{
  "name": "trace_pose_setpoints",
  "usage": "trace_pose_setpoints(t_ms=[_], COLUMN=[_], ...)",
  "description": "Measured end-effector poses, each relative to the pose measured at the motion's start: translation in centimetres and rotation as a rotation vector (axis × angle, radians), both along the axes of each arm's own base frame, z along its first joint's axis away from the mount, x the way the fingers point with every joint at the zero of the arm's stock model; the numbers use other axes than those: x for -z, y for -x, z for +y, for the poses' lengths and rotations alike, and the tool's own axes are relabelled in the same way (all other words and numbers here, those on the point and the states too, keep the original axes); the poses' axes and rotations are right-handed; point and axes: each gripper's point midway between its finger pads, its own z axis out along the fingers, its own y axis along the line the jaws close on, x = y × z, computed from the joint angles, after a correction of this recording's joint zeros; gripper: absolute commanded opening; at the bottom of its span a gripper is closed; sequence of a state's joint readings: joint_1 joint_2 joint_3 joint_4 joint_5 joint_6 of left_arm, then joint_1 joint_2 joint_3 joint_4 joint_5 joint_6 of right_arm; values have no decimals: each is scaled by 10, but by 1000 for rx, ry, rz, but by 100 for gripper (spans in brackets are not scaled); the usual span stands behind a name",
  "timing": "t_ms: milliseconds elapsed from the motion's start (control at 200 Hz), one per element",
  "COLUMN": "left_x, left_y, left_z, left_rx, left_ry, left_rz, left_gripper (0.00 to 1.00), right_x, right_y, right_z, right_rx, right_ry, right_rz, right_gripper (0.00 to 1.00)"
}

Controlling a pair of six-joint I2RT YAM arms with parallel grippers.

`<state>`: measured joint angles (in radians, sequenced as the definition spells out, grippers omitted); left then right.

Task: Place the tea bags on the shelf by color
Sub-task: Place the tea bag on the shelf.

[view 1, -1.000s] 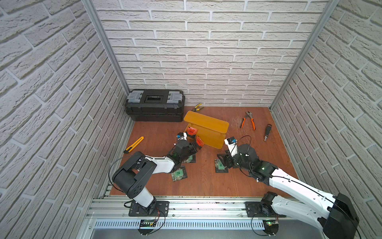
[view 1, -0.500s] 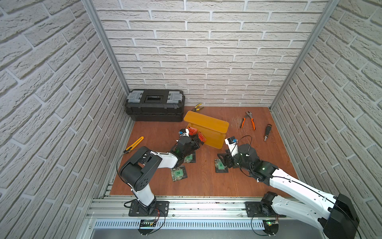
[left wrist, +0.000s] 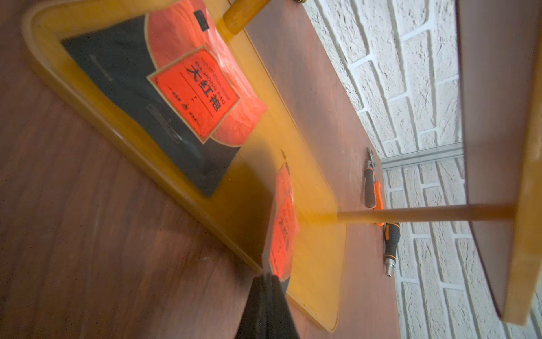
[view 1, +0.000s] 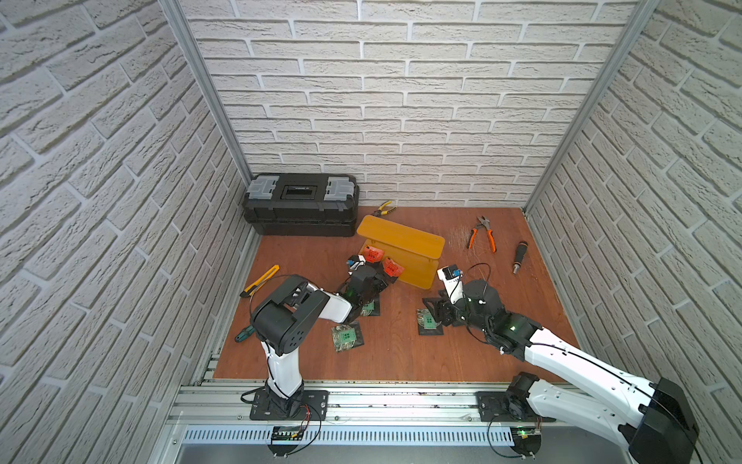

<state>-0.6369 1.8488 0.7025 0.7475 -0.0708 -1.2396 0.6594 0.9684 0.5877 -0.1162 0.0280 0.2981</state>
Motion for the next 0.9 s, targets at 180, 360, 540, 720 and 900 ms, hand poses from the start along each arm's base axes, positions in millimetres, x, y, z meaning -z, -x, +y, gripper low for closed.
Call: trace_pose_setpoints(t_ms=[180,360,540,720,900], left_x=[0,-4,-4,1,3], left_y=[-8,-17,-26,-30,-35], left_z=[-3,-8,-15,-18,-21], left_rx=[-32,-49,-56,-63,-67], left_ry=[30,59,80,89,97], left_rz=[2,1,-1,10,13], left_gripper=[0,0,0,0,0], right_x=[-2,-2,-2,-2,-2], right_y=[0,0,1,1,1], right_z=[-1,-1,-1,-1,-1], right_rx=[2,2,2,2,3], right_ry=[-3,-4,-4,-5,-4], right_rz=[-5,-7,-7,-8,-9], right_gripper=[66,66,66,66,66])
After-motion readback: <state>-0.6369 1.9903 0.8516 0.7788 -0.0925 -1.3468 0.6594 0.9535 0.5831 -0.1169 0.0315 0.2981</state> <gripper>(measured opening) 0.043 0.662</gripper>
